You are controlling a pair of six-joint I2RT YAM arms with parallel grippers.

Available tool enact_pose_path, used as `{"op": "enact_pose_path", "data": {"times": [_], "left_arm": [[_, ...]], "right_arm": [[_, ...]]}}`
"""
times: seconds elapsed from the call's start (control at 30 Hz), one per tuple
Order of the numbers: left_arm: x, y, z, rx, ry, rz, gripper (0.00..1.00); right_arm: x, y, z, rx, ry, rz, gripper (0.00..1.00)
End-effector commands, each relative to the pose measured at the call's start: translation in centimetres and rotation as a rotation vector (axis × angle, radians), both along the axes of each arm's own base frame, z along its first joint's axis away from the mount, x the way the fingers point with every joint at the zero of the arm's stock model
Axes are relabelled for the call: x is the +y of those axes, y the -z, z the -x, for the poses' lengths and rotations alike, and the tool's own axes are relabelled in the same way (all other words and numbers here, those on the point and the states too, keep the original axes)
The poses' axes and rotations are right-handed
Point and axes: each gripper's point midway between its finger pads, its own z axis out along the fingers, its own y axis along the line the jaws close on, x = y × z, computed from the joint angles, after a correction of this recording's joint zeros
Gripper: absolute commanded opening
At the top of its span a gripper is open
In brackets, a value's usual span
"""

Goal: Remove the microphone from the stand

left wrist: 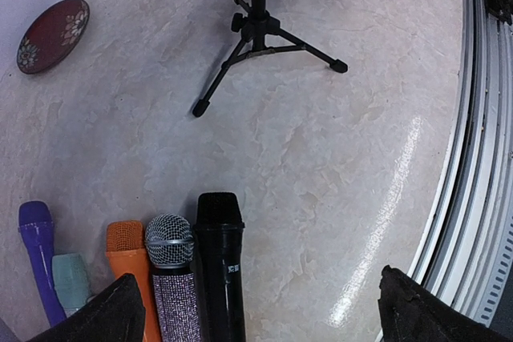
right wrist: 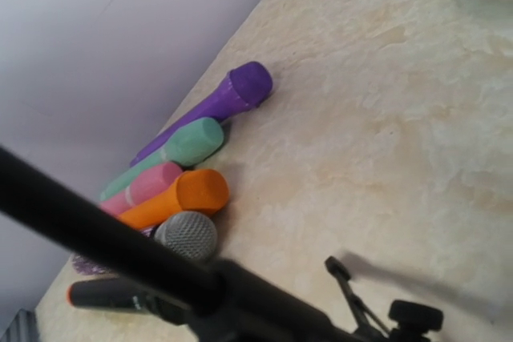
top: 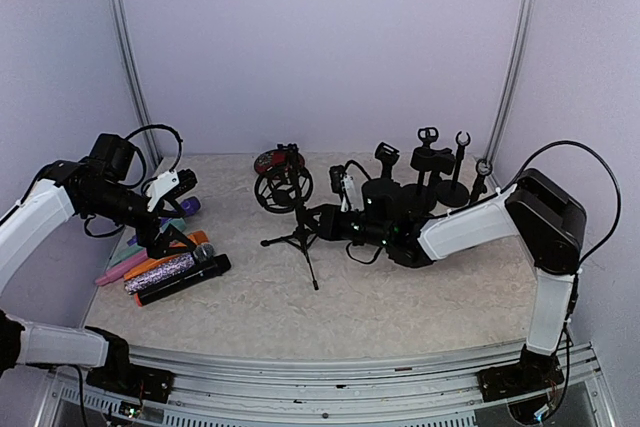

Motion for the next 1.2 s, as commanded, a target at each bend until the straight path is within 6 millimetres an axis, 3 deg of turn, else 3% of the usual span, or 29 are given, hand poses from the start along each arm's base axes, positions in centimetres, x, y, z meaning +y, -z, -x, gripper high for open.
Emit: {"op": "enact_pose_path", "data": {"times": [0.0, 0.27, 0.53, 0.73, 0.77, 0.87, 0.97, 1.03, 1.17], "left_arm": [[0.1, -1.3, -0.2, -0.041, -0.007, 0.01, 0.99], [0.1, -1.5, -0.1, -0.037, -0.005, 0.013, 0.99], [0.1, -1.3, 0.0, -0.042, 0.003, 0.007, 0.99], [0.1, -1.0, -0.3, -0.021, -0.006, 0.007, 0.98], [0.0, -1.0, -0.4, -0.02, -0.007, 0.008, 0.98], [0.0, -1.3, -0.5, -0.023, -0.01, 0.011, 0.98], [0.1, -1.6, -0.6, -0.032, -0.014, 0.01, 0.99], [0.0, -1.8, -0.6, -0.036, -0.013, 0.014, 0.99], [0.0, -2.0, -0.5, -0.041, -0.009, 0.017, 0.99]], "right_arm": [[-0.6, 1.6, -0.7, -0.041, 0.059, 0.097, 0.0], [-1.6, 4.8, -0.6, -0.11, 0.042, 0.293, 0.0], [-3.0, 5.9, -0.6, -0.291, 0.018, 0.534, 0.0], [-3.7, 5.1, -1.2, -0.374, 0.056, 0.632, 0.0], [-3.7, 4.4, -1.2, -0.374, 0.064, 0.618, 0.05], [-3.6, 2.1, -0.7, -0.343, 0.07, 0.51, 0.37], [-4.2, 0.7, 0.1, -0.236, 0.006, 0.314, 0.62], [-5.0, 0.0, 0.4, -0.18, -0.023, 0.207, 0.67], [-5.3, -1.1, 0.6, -0.085, -0.078, 0.076, 0.66]]}}
